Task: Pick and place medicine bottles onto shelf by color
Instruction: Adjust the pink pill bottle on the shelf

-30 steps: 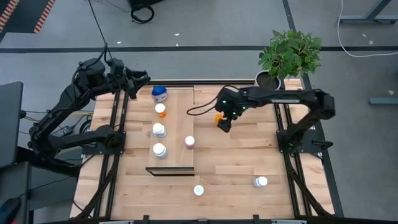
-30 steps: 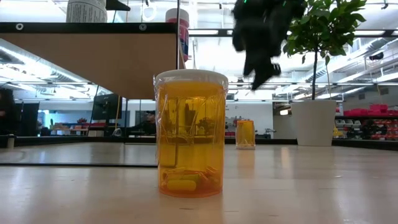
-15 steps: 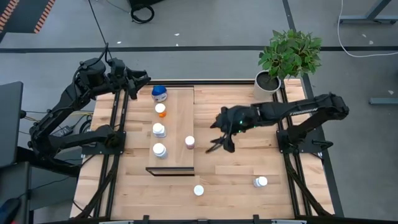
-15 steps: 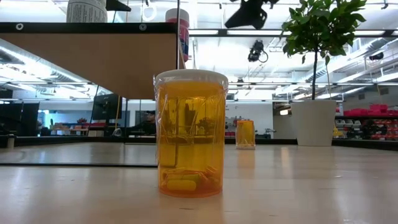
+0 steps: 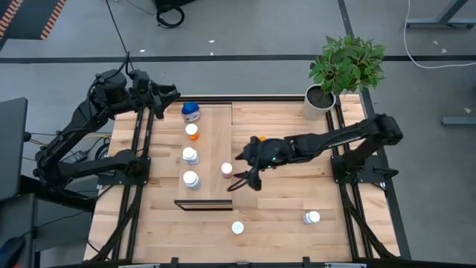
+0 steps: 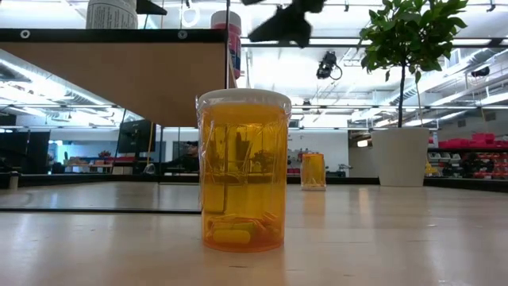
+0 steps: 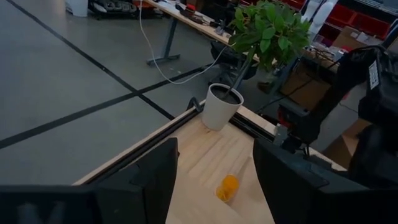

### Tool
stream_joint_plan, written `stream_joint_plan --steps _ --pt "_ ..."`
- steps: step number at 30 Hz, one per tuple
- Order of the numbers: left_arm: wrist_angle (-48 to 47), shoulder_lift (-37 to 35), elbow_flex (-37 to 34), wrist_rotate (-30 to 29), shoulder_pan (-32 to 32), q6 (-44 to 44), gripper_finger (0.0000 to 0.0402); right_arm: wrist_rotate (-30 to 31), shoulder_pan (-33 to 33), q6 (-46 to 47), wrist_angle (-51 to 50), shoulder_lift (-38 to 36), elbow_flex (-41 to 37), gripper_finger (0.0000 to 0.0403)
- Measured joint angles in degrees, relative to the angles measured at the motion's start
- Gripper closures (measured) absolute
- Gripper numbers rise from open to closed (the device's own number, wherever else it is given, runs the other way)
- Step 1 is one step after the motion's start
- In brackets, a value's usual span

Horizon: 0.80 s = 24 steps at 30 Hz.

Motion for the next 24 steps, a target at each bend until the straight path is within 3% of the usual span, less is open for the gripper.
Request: stream_joint_plan --steps 5,14,24 --pt "-0.7 -0.1 0.0 0.0 0.0 0.0 0.0184 -0.4 0.1 2.8 5.8 3.6 0.0 0.0083" --pt "-2.0 -0.1 0.0 0.7 0.0 0.1 0.0186 -0.4 0.1 2.7 5.0 4.7 0.0 0.0088" --pt "-2.0 -0.1 0.0 0.7 0.0 1.4 0.0186 -0.4 0.3 2.9 6.3 6.1 0.0 0.0147"
